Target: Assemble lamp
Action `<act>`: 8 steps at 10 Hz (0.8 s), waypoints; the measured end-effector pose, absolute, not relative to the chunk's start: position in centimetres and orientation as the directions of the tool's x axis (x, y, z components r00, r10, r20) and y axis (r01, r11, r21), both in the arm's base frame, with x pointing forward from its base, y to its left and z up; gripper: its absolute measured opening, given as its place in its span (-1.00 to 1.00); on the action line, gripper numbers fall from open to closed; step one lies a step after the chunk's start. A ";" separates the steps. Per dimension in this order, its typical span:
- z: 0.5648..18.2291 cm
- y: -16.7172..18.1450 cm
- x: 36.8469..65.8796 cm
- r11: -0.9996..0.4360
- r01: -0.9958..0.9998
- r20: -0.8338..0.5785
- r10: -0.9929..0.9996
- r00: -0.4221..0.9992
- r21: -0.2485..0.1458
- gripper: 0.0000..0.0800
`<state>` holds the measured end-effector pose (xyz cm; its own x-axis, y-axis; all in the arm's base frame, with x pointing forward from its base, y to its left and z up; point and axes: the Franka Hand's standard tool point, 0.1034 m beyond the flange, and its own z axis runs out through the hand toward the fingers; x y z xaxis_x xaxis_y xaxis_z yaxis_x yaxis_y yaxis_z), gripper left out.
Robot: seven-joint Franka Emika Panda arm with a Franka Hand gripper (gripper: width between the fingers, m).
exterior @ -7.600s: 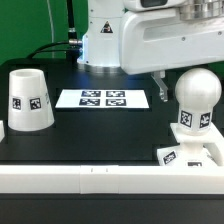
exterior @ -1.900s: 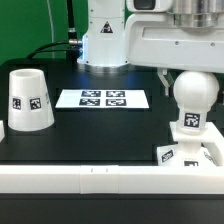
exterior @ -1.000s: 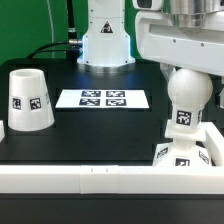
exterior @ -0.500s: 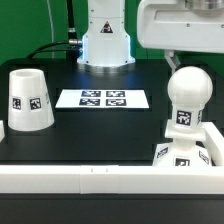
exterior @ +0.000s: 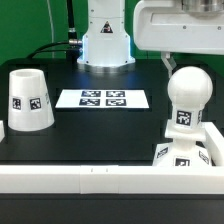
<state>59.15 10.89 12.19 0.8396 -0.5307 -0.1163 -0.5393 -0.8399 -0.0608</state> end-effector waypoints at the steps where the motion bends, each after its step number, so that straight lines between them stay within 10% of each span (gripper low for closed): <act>1: 12.1 10.9 59.1 -0.842 -0.536 -0.115 -0.527 0.842 -0.062 0.75; 8: 10.1 -2.8 52.6 -0.990 -0.105 0.052 -0.110 0.993 -0.090 0.75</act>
Offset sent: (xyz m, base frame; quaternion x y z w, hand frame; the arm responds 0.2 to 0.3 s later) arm -0.0644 -0.0761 -0.0018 0.0328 0.0759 -0.2911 0.9531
